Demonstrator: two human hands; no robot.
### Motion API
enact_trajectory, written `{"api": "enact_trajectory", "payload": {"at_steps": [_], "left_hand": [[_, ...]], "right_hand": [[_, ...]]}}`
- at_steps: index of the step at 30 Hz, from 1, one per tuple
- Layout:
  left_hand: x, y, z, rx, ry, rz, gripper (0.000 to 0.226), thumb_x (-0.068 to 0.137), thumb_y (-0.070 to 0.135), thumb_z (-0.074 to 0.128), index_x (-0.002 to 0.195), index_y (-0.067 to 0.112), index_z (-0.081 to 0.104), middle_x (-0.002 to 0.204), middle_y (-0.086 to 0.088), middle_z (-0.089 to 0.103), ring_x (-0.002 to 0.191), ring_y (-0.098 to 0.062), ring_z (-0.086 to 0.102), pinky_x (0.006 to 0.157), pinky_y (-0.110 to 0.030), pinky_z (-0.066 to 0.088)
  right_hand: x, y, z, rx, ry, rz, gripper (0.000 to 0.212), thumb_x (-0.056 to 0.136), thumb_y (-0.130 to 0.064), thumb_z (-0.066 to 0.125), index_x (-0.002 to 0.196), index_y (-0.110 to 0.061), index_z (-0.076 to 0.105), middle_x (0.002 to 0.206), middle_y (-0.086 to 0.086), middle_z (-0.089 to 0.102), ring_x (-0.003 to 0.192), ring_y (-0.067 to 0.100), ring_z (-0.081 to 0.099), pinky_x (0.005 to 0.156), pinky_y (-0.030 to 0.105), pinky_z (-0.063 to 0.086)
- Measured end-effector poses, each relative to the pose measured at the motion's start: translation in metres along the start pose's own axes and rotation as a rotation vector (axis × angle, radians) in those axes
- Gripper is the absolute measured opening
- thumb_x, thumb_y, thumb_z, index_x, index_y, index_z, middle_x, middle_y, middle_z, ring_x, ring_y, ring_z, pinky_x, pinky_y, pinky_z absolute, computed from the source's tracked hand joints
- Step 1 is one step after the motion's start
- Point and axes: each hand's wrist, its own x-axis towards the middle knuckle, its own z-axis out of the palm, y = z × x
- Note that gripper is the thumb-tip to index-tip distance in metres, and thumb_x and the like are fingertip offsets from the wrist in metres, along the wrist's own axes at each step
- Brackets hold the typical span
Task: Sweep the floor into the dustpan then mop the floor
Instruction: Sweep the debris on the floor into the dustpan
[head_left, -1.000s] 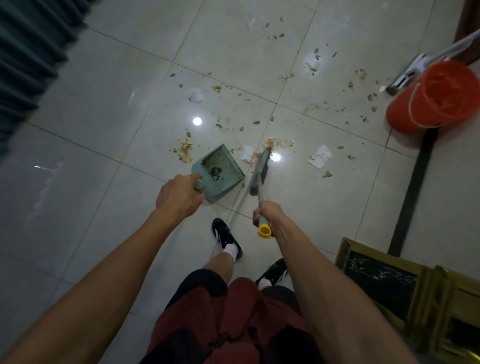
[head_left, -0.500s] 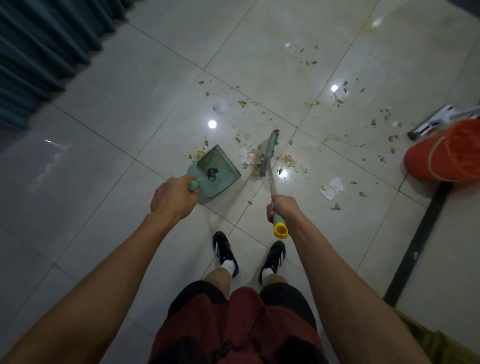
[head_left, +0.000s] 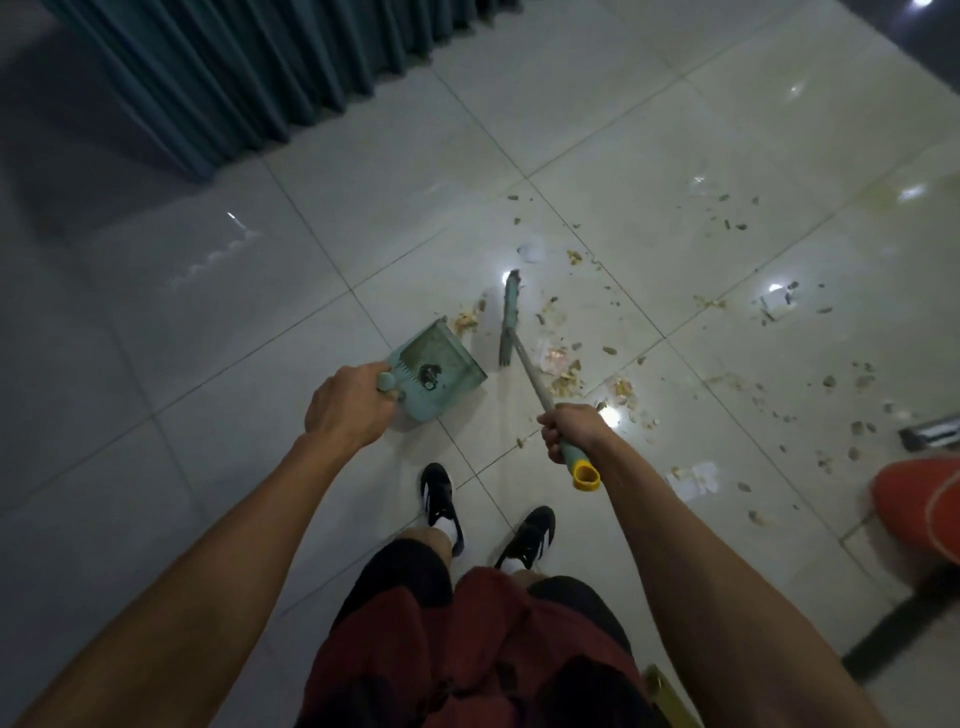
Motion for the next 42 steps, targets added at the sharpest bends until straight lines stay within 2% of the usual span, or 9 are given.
{"api": "enact_trajectory", "payload": {"at_steps": [9, 12, 21, 24, 26, 31, 36, 39, 42], "left_hand": [[0.016, -0.060, -0.018, -0.085, 0.022, -0.199, 0.011, 0.087, 0.021, 0.058, 0.091, 0.028, 0.064, 0.084, -0.001, 0.061, 0.072, -0.028, 0.057, 0.063, -0.028, 0.044], [0.035, -0.088, -0.027, -0.104, 0.016, -0.241, 0.008, 0.087, 0.024, 0.058, 0.091, 0.025, 0.064, 0.090, -0.006, 0.067, 0.075, -0.031, 0.061, 0.064, -0.031, 0.050], [0.096, -0.157, -0.064, -0.120, -0.024, -0.300, 0.017, 0.088, 0.024, 0.059, 0.102, 0.025, 0.067, 0.101, -0.010, 0.070, 0.088, -0.037, 0.066, 0.070, -0.035, 0.054], [0.110, -0.170, -0.072, -0.108, -0.048, -0.304, 0.018, 0.088, 0.024, 0.058, 0.104, 0.025, 0.067, 0.101, -0.011, 0.070, 0.088, -0.037, 0.066, 0.070, -0.034, 0.053], [0.118, -0.175, -0.077, -0.110, -0.065, -0.307, 0.019, 0.088, 0.023, 0.058, 0.105, 0.025, 0.067, 0.100, -0.010, 0.069, 0.087, -0.037, 0.066, 0.070, -0.035, 0.054], [0.132, -0.173, -0.084, -0.119, -0.087, -0.297, 0.022, 0.086, 0.021, 0.058, 0.105, 0.025, 0.067, 0.101, -0.011, 0.069, 0.087, -0.037, 0.065, 0.069, -0.034, 0.054], [0.136, -0.153, -0.081, -0.071, -0.084, -0.246, 0.022, 0.090, 0.022, 0.056, 0.109, 0.025, 0.066, 0.105, -0.013, 0.068, 0.091, -0.038, 0.065, 0.070, -0.033, 0.049], [0.132, -0.139, -0.076, -0.034, -0.078, -0.224, 0.022, 0.090, 0.024, 0.056, 0.110, 0.026, 0.066, 0.104, -0.014, 0.068, 0.091, -0.038, 0.065, 0.070, -0.034, 0.050], [0.123, -0.121, -0.069, -0.009, -0.080, -0.194, 0.024, 0.090, 0.024, 0.056, 0.112, 0.028, 0.067, 0.104, -0.013, 0.068, 0.090, -0.038, 0.065, 0.070, -0.033, 0.050]], "right_hand": [[0.035, -0.052, 0.080, -0.205, -0.144, 0.039, 0.008, 0.094, 0.001, 0.052, 0.090, -0.002, 0.058, 0.061, 0.008, 0.048, 0.043, 0.013, 0.043, 0.041, 0.022, 0.039], [0.050, -0.072, 0.119, -0.224, -0.166, 0.065, 0.008, 0.095, 0.001, 0.051, 0.089, -0.001, 0.056, 0.063, 0.010, 0.047, 0.042, 0.012, 0.041, 0.040, 0.021, 0.037], [0.104, -0.130, 0.231, -0.154, -0.210, 0.156, 0.006, 0.098, -0.004, 0.047, 0.102, 0.000, 0.047, 0.068, 0.011, 0.050, 0.040, 0.010, 0.042, 0.037, 0.019, 0.039], [0.116, -0.140, 0.244, -0.135, -0.242, 0.203, 0.011, 0.100, -0.009, 0.047, 0.107, 0.000, 0.047, 0.082, 0.016, 0.061, 0.043, 0.010, 0.046, 0.040, 0.020, 0.044], [0.122, -0.143, 0.247, -0.281, -0.238, 0.197, 0.016, 0.101, -0.012, 0.046, 0.110, 0.001, 0.048, 0.090, 0.018, 0.065, 0.048, 0.013, 0.052, 0.042, 0.023, 0.048], [0.140, -0.139, 0.240, -1.033, 0.009, 0.002, 0.026, 0.100, -0.008, 0.043, 0.122, 0.001, 0.051, 0.102, 0.019, 0.061, 0.064, 0.025, 0.064, 0.047, 0.029, 0.053], [0.149, -0.137, 0.220, -1.417, 0.073, -0.244, 0.033, 0.099, -0.014, 0.039, 0.128, -0.008, 0.055, 0.097, 0.010, 0.058, 0.064, 0.021, 0.061, 0.043, 0.031, 0.050], [0.150, -0.132, 0.200, -1.487, 0.096, -0.251, 0.034, 0.098, -0.015, 0.044, 0.129, -0.009, 0.055, 0.106, 0.011, 0.062, 0.086, 0.027, 0.068, 0.072, 0.043, 0.061], [0.148, -0.122, 0.168, -1.530, 0.106, -0.257, 0.035, 0.096, -0.014, 0.046, 0.129, -0.007, 0.055, 0.111, 0.011, 0.064, 0.096, 0.029, 0.066, 0.083, 0.043, 0.059]]}}
